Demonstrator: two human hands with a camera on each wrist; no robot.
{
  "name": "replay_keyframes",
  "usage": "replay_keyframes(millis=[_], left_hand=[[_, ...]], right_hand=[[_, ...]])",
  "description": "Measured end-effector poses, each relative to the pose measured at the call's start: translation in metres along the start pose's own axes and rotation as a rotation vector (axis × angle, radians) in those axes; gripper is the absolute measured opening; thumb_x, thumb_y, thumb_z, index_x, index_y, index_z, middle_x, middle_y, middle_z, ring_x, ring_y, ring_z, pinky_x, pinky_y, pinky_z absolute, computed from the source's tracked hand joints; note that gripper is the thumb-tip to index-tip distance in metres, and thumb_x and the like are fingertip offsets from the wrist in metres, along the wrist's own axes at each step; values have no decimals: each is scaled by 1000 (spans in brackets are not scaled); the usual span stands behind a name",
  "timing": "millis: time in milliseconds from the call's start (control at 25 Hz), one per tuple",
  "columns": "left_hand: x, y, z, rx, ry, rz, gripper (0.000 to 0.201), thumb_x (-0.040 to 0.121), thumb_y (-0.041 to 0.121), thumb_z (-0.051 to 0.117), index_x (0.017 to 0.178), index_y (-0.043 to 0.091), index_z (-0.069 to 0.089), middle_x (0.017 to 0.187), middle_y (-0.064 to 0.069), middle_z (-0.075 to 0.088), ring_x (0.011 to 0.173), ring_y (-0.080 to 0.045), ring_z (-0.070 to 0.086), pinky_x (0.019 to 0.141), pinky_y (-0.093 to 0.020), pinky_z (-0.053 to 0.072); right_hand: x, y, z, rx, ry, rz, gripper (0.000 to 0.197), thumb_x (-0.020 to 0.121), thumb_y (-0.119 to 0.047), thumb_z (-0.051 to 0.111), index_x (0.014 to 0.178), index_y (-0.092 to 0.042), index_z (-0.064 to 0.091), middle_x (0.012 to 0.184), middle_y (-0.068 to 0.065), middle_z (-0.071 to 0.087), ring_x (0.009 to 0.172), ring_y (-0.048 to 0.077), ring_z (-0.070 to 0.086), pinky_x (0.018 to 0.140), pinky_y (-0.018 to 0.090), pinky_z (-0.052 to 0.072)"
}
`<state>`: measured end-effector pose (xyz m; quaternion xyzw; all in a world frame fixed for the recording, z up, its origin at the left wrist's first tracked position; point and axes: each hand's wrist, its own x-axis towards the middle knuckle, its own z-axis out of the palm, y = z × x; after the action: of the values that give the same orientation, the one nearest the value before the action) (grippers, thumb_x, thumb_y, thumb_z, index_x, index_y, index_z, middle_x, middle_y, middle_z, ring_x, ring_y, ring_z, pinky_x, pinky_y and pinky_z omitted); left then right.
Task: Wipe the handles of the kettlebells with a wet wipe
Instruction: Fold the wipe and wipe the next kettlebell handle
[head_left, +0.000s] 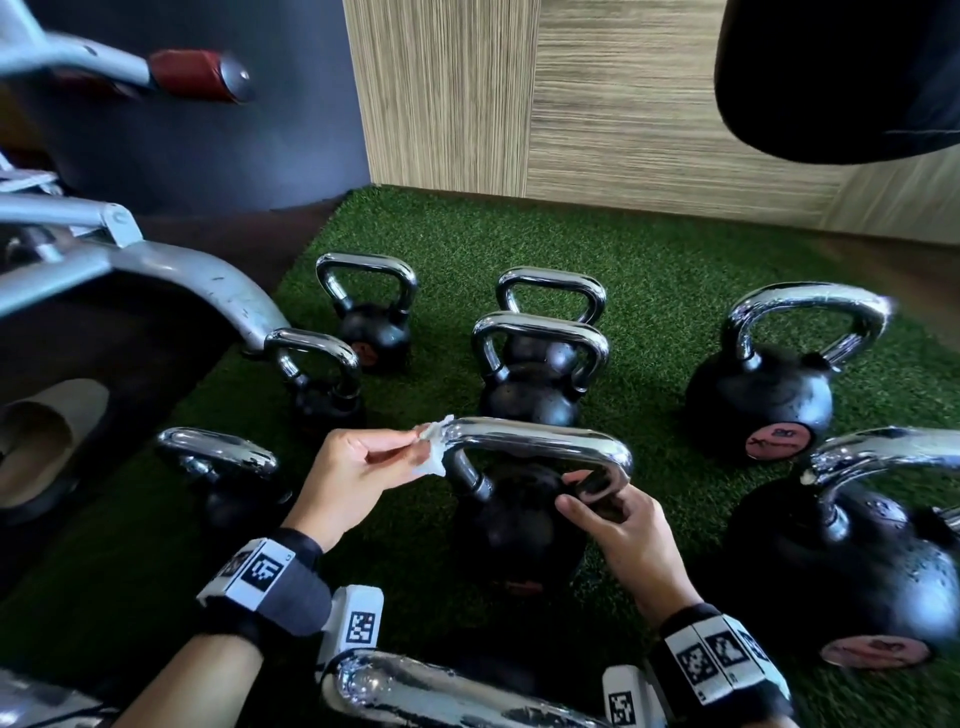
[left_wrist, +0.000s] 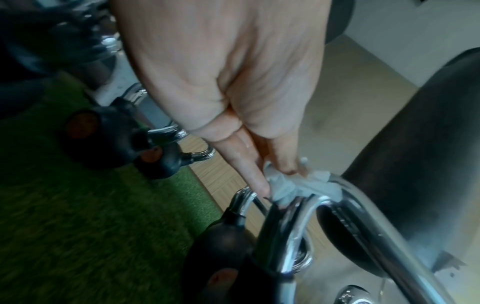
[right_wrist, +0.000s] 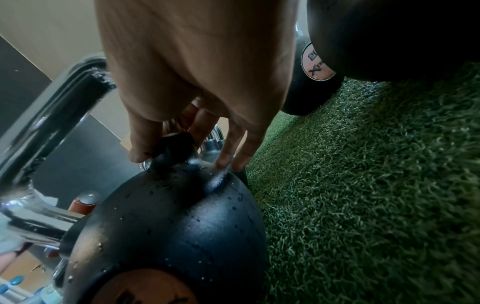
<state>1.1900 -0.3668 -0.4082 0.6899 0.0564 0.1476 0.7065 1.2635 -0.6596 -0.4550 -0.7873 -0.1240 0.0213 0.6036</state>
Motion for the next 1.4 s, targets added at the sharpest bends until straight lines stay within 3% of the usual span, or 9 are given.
replay_keyframes(millis=[200, 480, 600, 760, 840, 1000, 1200, 1320, 1400], left_hand=[[-10, -14, 3, 23, 13, -31, 25, 83, -1, 74, 107, 5, 76, 101, -6, 80, 98, -18, 75, 76, -21, 61], [-10, -30, 8, 446, -29, 22, 15, 79, 20, 86, 87, 33, 82, 88, 9, 80, 87, -7, 77, 78, -22, 60], [-13, -15, 3, 596, -202, 46, 20, 79, 47, 81, 84, 28, 84, 71, 6, 74, 68, 5, 58, 66, -18, 45], [-8, -7, 21, 723, -38, 99, 39, 80, 48, 81, 55, 20, 71, 45, 11, 47, 49, 2, 39, 50, -21, 27], [1, -2, 31, 695, 0, 109, 21, 83, 38, 82, 66, 24, 81, 48, 19, 61, 48, 7, 54, 47, -13, 34], [35, -4, 44, 826, 8, 124, 30, 79, 55, 80, 83, 25, 83, 68, 5, 76, 70, -10, 72, 63, -36, 54], [69, -1, 73, 913, -73, 199, 23, 82, 45, 74, 86, 24, 84, 82, 5, 80, 78, -8, 73, 65, -13, 45], [80, -8, 62, 670, -239, -53, 24, 78, 45, 75, 85, 24, 84, 79, 4, 80, 77, -8, 74, 80, -35, 61], [74, -14, 59, 555, -244, -63, 24, 79, 39, 81, 98, 23, 84, 90, 4, 81, 87, -11, 77, 87, -40, 63]], right_hand=[[0, -2, 0, 0, -2, 5, 20, 77, -32, 87, 94, -32, 78, 93, -12, 79, 92, 4, 73, 93, 40, 59], [-2, -9, -3, -21, 25, 45, 22, 73, -30, 90, 92, -32, 79, 90, -15, 79, 89, -3, 72, 88, 30, 58], [-2, -12, -2, -73, 44, 67, 27, 69, -33, 92, 93, -34, 79, 84, -13, 79, 83, -2, 73, 84, 29, 59], [-11, -10, -9, -178, 41, 65, 35, 61, -36, 96, 92, -36, 79, 82, -11, 78, 80, 0, 73, 78, 23, 57], [-19, -10, -12, -270, 44, 40, 34, 59, -29, 95, 88, -32, 78, 80, -9, 76, 76, -1, 70, 72, 20, 55], [-37, -14, -7, -425, 59, -163, 12, 65, -8, 72, 65, -16, 62, 69, -3, 62, 64, 12, 59, 56, 28, 46], [-39, -25, 21, -432, -60, -295, 46, 62, -6, 56, 91, -30, 82, 83, -16, 69, 80, 4, 58, 78, 16, 48], [-16, -24, 27, -343, -11, -156, 40, 74, -38, 66, 112, -33, 77, 104, -15, 66, 97, 4, 63, 92, 27, 54], [-4, -21, 26, -370, -95, -44, 73, 74, -58, 73, 138, -25, 62, 131, -6, 62, 123, 10, 59, 107, 19, 42]])
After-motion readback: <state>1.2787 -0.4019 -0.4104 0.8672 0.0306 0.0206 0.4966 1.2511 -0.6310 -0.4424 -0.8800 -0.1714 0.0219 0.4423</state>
